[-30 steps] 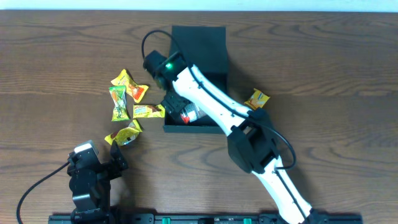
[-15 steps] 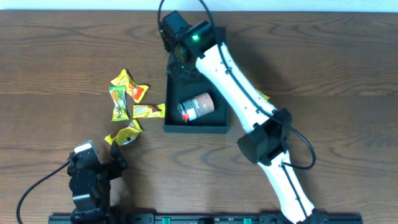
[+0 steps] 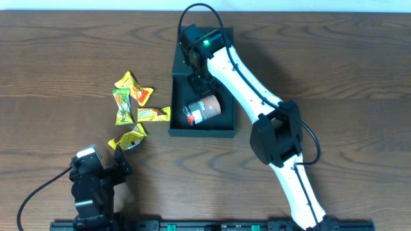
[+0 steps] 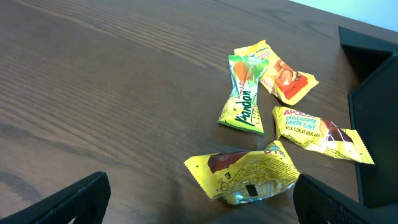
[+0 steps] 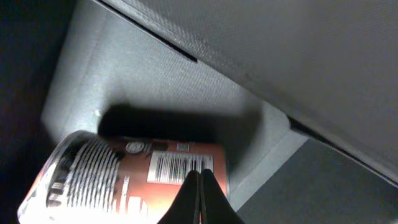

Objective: Pack container

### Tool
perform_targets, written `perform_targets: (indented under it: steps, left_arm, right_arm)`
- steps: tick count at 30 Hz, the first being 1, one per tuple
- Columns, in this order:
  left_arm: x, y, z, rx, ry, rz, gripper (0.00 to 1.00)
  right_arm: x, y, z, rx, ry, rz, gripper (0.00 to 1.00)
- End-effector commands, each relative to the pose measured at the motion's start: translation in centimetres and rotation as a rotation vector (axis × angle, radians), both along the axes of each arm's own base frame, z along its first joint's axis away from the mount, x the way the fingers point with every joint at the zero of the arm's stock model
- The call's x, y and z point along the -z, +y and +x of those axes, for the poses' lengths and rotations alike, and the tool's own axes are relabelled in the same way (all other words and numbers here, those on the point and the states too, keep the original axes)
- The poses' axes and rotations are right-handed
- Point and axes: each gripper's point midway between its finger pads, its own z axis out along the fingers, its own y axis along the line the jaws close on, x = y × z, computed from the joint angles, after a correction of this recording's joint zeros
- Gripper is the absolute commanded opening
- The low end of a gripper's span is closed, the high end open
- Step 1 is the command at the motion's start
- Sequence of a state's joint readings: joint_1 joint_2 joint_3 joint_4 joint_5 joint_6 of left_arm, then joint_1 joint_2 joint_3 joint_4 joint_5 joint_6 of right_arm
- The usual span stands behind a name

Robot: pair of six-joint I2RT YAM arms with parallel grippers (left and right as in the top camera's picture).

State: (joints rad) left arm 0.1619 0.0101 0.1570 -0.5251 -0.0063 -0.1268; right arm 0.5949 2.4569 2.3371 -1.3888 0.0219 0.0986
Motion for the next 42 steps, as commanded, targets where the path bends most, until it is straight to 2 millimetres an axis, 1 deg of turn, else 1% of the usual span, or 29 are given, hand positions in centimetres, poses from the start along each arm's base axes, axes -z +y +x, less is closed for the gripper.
perform_targets:
  steps: [1, 5, 9, 14, 19, 21, 23, 26, 28, 29, 31, 34, 35, 36, 38, 39, 40, 41, 42]
  left_arm:
    - [0.5, 0.0, 0.0, 0.002, 0.008, 0.005, 0.95]
    - [0.5, 0.0, 0.0, 0.002, 0.008, 0.005, 0.95]
    - [0.5, 0.0, 0.0, 0.002, 0.009, 0.005, 0.95]
    - [0.5, 0.0, 0.0, 0.002, 0.009, 0.005, 0.95]
    - [0.5, 0.0, 0.0, 0.002, 0.008, 0.005, 0.95]
    - [0.5, 0.0, 0.0, 0.001, 0.008, 0.006, 0.95]
    - [0.5, 0.0, 0.0, 0.002, 0.009, 0.005, 0.95]
    - [0.5, 0.0, 0.0, 0.002, 0.009, 0.005, 0.95]
    - [0.5, 0.0, 0.0, 0.002, 0.008, 0.005, 0.95]
    - [0.5, 0.0, 0.0, 0.001, 0.009, 0.005, 0.95]
    - [0.5, 0.0, 0.0, 0.002, 0.008, 0.005, 0.95]
    - [0.5, 0.0, 0.0, 0.002, 0.008, 0.005, 0.95]
    - [0.5, 0.0, 0.0, 0.002, 0.008, 0.005, 0.95]
    - [0.5, 0.0, 0.0, 0.001, 0.009, 0.005, 0.95]
    - [0.5, 0.0, 0.0, 0.002, 0.008, 0.005, 0.95]
    - [0.5, 0.0, 0.0, 0.001, 0.008, 0.006, 0.95]
    - [0.5, 0.0, 0.0, 0.002, 0.008, 0.005, 0.95]
    - [0.5, 0.0, 0.0, 0.002, 0.008, 0.005, 0.95]
    - [0.5, 0.0, 0.0, 0.001, 0.009, 0.005, 0.95]
  right_arm:
    - [1.4, -0.4, -0.4, 0.011, 0.026, -0.017, 0.02]
    - [2.5, -0.8, -1.0, 0.01, 0.048, -0.039, 0.02]
    - [2.9, -1.4, -2.0, 0.022, 0.09, -0.063, 0.02]
    - [2.9, -1.9, -3.0, 0.021, 0.131, -0.087, 0.02]
    - [2.7, -2.8, -4.4, 0.057, 0.185, -0.124, 0.02]
    - [2.6, -3.0, -4.6, 0.057, 0.195, -0.13, 0.02]
    - [2.5, -2.6, -5.3, 0.059, 0.229, -0.108, 0.02]
    - [2.5, -2.7, -5.4, 0.052, 0.233, -0.112, 0.02]
    - [2.0, -2.7, -5.3, 0.052, 0.226, -0.106, 0.02]
    - [1.6, -2.7, -5.1, 0.054, 0.219, -0.1, 0.01]
    - [-0.3, -2.7, -4.6, 0.051, 0.182, -0.078, 0.02]
    - [-4.7, -3.4, -3.6, 0.058, 0.072, -0.052, 0.02]
    - [-6.3, -4.0, -3.2, 0.064, 0.027, -0.055, 0.02]
    - [-8.6, -5.0, -2.7, 0.079, -0.039, -0.055, 0.02]
    - [-11.1, -6.3, -2.3, 0.107, -0.093, -0.03, 0.02]
    - [-11.9, -7.1, -2.1, 0.125, -0.109, -0.02, 0.02]
    - [-12.3, -7.8, -2.1, 0.139, -0.114, -0.017, 0.02]
    - [-12.4, -8.5, -2.0, 0.153, -0.11, -0.019, 0.02]
    - [-12.0, -8.9, -2.1, 0.164, -0.093, -0.017, 0.02]
